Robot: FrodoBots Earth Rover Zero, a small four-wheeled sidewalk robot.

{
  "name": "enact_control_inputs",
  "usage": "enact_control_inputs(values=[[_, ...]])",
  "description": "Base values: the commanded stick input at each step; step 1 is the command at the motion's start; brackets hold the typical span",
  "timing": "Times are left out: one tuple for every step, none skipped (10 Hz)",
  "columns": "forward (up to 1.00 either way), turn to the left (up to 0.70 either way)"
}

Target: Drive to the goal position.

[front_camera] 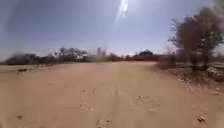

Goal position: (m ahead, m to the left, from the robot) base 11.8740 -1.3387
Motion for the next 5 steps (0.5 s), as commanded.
enact_control_inputs(values=[[1.0, 0.0], [1.0, 0.0], [1.0, -0.1], [1.0, -0.23], [1.0, -0.27]])
